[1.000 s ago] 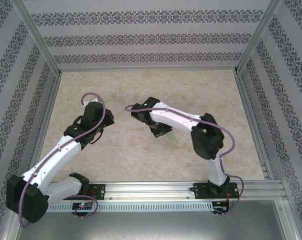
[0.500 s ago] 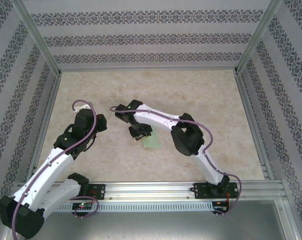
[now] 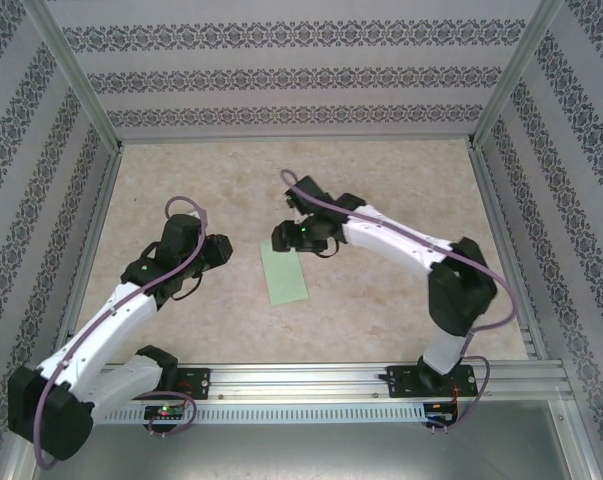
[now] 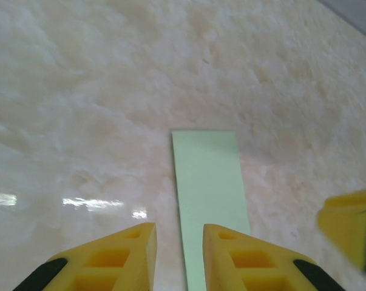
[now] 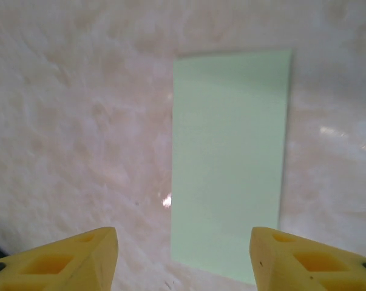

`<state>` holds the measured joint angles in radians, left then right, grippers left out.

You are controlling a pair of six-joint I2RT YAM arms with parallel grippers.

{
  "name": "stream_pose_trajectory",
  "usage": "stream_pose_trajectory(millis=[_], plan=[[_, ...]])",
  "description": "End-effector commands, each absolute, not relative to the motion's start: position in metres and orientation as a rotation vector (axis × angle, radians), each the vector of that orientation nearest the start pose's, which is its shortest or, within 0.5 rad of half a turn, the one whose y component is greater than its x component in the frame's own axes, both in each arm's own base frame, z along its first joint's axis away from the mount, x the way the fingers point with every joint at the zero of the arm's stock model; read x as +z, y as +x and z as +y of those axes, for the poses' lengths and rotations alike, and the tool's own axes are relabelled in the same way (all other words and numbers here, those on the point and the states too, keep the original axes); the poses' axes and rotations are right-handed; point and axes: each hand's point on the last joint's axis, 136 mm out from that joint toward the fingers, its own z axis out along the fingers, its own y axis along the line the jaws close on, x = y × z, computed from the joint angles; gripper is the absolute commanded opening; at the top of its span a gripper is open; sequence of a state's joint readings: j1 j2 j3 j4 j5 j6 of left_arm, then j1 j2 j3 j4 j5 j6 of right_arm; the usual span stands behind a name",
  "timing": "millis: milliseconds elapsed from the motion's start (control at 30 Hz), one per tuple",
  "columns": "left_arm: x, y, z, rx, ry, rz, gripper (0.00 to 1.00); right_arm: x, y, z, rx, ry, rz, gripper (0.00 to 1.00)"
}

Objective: Fold a paper plane with a square sheet of paper (pick it up from the middle)
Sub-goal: Turn over the paper at the center of the table, then third fold the triangle at the center of the table.

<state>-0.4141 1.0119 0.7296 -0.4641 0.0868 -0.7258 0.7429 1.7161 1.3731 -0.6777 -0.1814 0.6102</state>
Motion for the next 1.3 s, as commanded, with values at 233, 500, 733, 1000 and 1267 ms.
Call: stream_pose_trajectory(millis=[233, 500, 733, 1000, 1267], plan=[[0.087, 0.291, -0.243, -0.930, -0.131, 2.612, 0.20, 0.151, 0.338, 0.230, 0.615, 0.135, 2.396, 0.96], [0.047, 0.311, -0.230, -0.722, -0.245, 2.695, 0.17, 0.112, 0.317, 0.274, 1.008, -0.021, 2.528, 0.77], [0.035, 0.316, -0.225, -0.645, -0.249, 2.717, 0.17, 0.073, 0.304, 0.291, 0.991, -0.042, 2.656, 0.71], [0.032, 0.317, -0.223, -0.611, -0.208, 2.726, 0.18, 0.054, 0.295, 0.308, 1.080, -0.045, 2.704, 0.59], [0.019, 0.313, -0.222, -0.606, -0.193, 2.748, 0.17, 0.040, 0.291, 0.318, 1.106, -0.067, 2.744, 0.55]])
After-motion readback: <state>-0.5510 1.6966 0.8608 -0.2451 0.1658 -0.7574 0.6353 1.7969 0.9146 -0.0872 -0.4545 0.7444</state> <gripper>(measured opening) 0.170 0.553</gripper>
